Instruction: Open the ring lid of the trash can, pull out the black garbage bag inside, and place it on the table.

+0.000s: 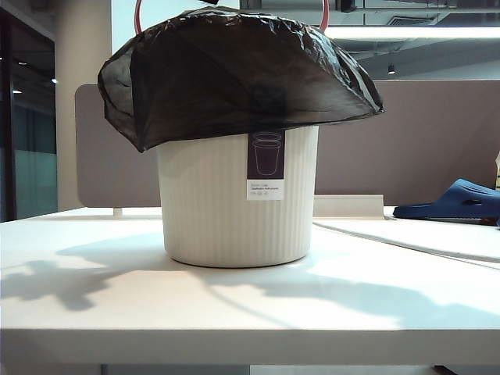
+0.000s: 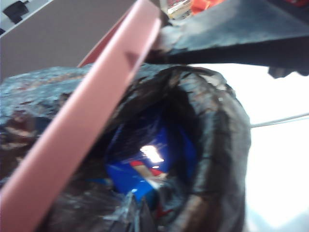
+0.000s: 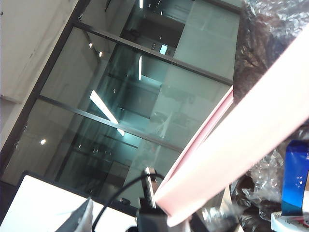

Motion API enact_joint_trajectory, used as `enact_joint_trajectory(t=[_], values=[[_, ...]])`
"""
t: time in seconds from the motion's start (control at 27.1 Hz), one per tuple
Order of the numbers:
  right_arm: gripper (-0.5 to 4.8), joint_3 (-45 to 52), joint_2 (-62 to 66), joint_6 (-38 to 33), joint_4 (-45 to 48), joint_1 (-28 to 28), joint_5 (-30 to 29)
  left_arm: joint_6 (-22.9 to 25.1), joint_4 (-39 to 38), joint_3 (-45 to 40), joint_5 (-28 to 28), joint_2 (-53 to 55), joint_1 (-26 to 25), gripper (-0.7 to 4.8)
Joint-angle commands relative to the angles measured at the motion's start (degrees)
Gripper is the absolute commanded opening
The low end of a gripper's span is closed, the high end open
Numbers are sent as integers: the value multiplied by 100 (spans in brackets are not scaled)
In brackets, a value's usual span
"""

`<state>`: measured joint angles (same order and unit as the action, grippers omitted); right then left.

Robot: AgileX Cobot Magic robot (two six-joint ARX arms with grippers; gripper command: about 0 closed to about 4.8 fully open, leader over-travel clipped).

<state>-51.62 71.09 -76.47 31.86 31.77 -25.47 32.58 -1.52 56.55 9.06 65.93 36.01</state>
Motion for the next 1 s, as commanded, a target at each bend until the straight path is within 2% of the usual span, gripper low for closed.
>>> enact_joint_trajectory(t=[0.04,0.07,0.26,0.37,0.55,0.66,0.74,0.85,1.0], values=[[235,-24,-26,0,98,13,-111,223,278,20,-282,-2,4,-6],[235,-24,-26,0,98,13,-146,369,328,20,-289,-2,4,-6],[235,-24,-26,22,103,13,-173,514,551,22,-291,-2,4,-6],[235,-24,-26,39,101,13,-188,516,876,39,-306,-2,-9,-6],[235,-20,-26,109,96,13,-293,490,890,361,-302,9,-59,-6],[235,-20,-26,227,98,13,-404,442,892,579,-212,22,-243,-6],[235,-20,-26,588,94,13,-531,437,896,658,-116,35,-413,-6],[235,-17,-26,848,94,15,-697,203,896,804,168,120,-726,-6],[235,-11,-26,1241,87,28,-1196,103,883,1139,455,393,-1082,-6]])
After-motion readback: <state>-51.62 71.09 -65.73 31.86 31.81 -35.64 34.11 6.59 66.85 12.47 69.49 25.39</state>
